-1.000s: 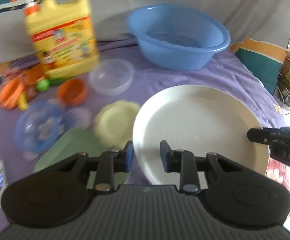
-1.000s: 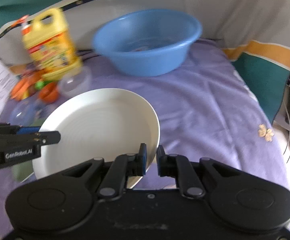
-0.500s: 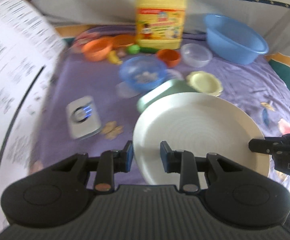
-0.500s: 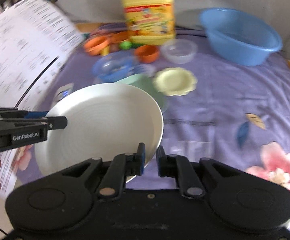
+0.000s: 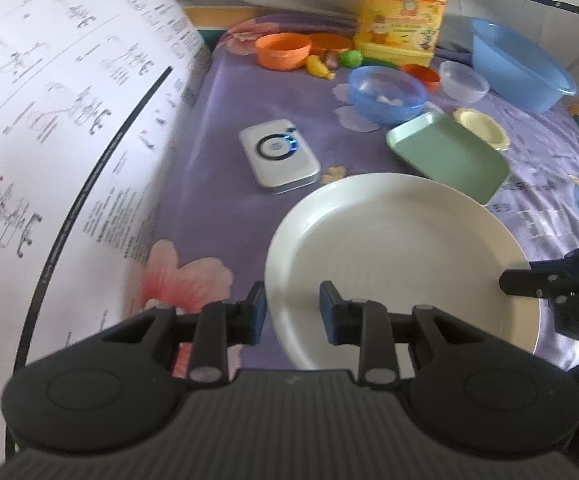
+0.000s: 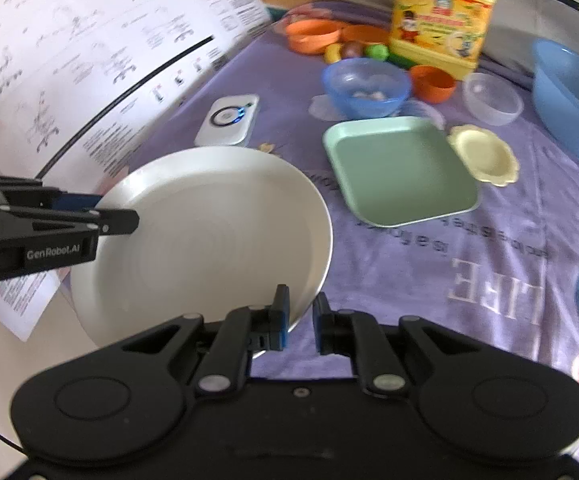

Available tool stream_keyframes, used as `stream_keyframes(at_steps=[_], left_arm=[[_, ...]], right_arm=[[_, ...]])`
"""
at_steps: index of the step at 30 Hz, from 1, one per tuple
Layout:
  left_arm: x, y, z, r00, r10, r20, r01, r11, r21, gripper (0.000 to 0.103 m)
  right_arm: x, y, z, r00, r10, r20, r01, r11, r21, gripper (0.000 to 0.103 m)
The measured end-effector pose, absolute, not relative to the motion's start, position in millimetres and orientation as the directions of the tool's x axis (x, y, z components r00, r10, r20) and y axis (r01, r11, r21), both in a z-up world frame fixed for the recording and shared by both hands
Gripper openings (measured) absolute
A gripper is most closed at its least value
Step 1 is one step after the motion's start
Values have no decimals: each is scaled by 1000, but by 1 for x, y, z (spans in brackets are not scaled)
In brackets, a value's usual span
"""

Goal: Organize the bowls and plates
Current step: 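Carry the white plate toward the instruction sheet, lower it, open the right gripper, then move the right gripper to the green square tray and grasp its edge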

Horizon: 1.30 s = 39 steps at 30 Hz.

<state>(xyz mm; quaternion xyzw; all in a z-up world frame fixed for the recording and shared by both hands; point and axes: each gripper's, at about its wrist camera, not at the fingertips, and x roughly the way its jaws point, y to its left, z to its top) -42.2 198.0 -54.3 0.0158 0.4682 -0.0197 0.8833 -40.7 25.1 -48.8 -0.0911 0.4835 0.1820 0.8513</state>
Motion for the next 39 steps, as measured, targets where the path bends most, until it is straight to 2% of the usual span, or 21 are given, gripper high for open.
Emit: stream_keyframes(at_steps=[20,22,23,25,26,27,29,31,33,35,39], left_arm=[[-20,207,-100,521,-28,-853,41,999,-7,28],[-19,207,-100,523,-25,-852,35,999,-7,33],[-19,206,-100,524,-17,-851,30,1000,-1,36],[-18,205,-100,528,-1,-850,22,1000,13,58],[-18,204,-99,531,5,-847,18,1000,18,64],[-19,203,-98,538,18,-843,11,1000,29,70],[-19,203,-96,544,31,-838,4,999,39,75],[-18,204,-93,546,39,-837,-8,999,41,85],[-19,205,-88,558,53,-828,-22,999,49,93],[-19,204,-83,567,65,-821,-32,998,57,100],[-18,202,-73,581,77,-810,-46,997,62,103]], right_arm=[[-30,36,-89,415,197,-888,-430,903,0,14],[-28,34,-89,412,207,-887,-429,903,12,14],[-28,32,-89,413,211,-886,-429,903,15,18],[-27,30,-88,420,211,-883,-422,906,16,43],[-27,28,-87,427,212,-879,-417,909,16,62],[-28,27,-85,438,212,-874,-414,910,13,70],[-27,24,-83,445,211,-871,-415,910,8,71],[-26,20,-80,445,218,-868,-411,912,19,81],[-26,15,-77,457,226,-860,-401,916,28,96],[-25,10,-74,464,234,-854,-389,920,41,103],[-21,-2,-69,463,237,-854,-368,928,58,103]])
